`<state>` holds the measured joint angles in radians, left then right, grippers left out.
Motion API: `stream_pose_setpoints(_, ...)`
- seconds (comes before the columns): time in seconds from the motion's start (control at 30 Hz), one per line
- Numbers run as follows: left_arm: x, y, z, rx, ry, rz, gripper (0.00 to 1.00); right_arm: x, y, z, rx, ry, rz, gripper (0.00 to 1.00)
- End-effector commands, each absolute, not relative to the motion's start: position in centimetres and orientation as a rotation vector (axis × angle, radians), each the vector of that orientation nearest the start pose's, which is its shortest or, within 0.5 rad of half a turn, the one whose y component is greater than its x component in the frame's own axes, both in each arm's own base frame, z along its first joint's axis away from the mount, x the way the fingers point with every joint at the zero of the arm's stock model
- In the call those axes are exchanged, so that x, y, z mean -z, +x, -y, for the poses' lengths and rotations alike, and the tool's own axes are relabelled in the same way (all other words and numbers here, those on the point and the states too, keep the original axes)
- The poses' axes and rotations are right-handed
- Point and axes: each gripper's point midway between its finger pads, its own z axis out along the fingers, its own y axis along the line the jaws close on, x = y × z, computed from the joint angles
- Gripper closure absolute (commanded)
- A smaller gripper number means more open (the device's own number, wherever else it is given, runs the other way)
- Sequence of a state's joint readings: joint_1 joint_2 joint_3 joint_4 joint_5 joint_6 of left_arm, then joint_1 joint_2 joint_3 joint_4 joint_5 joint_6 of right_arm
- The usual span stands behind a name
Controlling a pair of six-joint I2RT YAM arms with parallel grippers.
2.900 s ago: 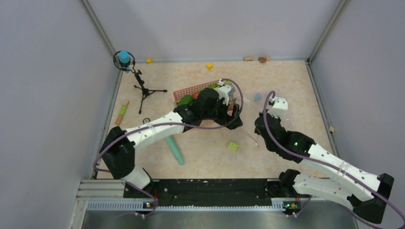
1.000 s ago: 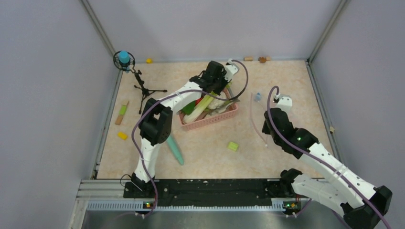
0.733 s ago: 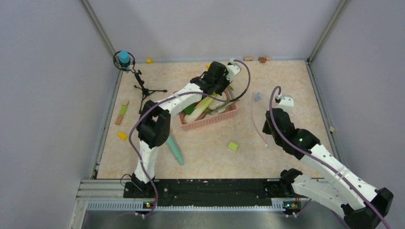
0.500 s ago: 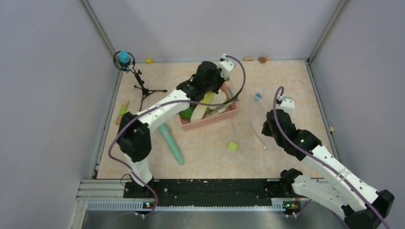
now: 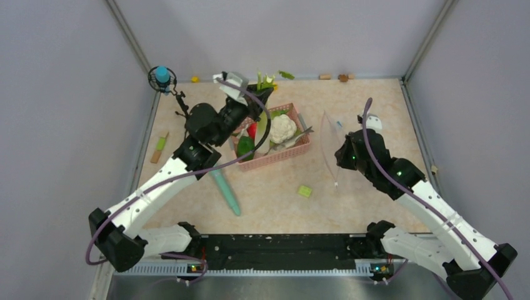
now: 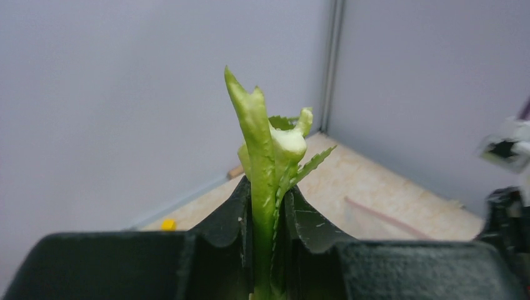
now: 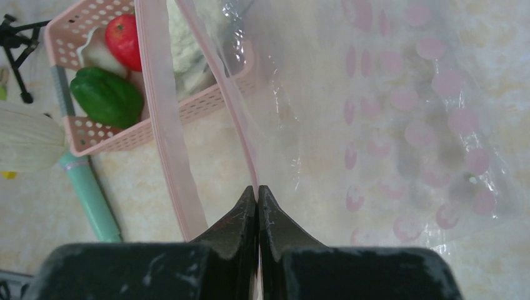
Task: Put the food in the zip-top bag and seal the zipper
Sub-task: Pick up the fake vegetable from the bin, then place the fake vegetable in the zipper food storage bag.
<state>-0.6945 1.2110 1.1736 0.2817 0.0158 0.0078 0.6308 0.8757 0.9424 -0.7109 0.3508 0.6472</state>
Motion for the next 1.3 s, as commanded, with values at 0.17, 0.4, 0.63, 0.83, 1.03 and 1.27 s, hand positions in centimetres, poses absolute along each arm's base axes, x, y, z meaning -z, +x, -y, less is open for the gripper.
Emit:
stream_pose_setpoints(0.17,-51.6,22.6,25.3,1.000,0.403,-0.836,1.00,-25.2,23.2,-16.2,-0.589,0.108,-2.147,1.00)
stream_pose_setpoints(0.4,-56.1,20.7,25.2,1.164,0.341,-0.662,1.00,-24.6,23.5,-17.3,-0.639,0.095,-2.147,1.00)
stream_pose_setpoints(0.63,-57.9,22.1,27.5,1.270,0.313,-0.580,1.00,-24.9,24.1,-18.3,-0.685,0.090,-2.127,1.00)
stream_pose_setpoints(0.83,-58.3,23.3,29.9,1.328,0.327,-0.582,1.00,-24.6,24.8,-19.1,-0.702,0.088,-2.129,1.00)
stream_pose_setpoints(1.03,-57.9,24.4,31.2,1.329,0.310,-0.594,1.00,-24.1,25.1,-19.7,-0.723,0.079,-2.134,1.00)
stream_pose_setpoints(1.27,-56.8,25.3,31.9,1.300,0.314,-0.618,1.00,-25.1,25.1,-19.7,-0.741,0.089,-2.103,1.00)
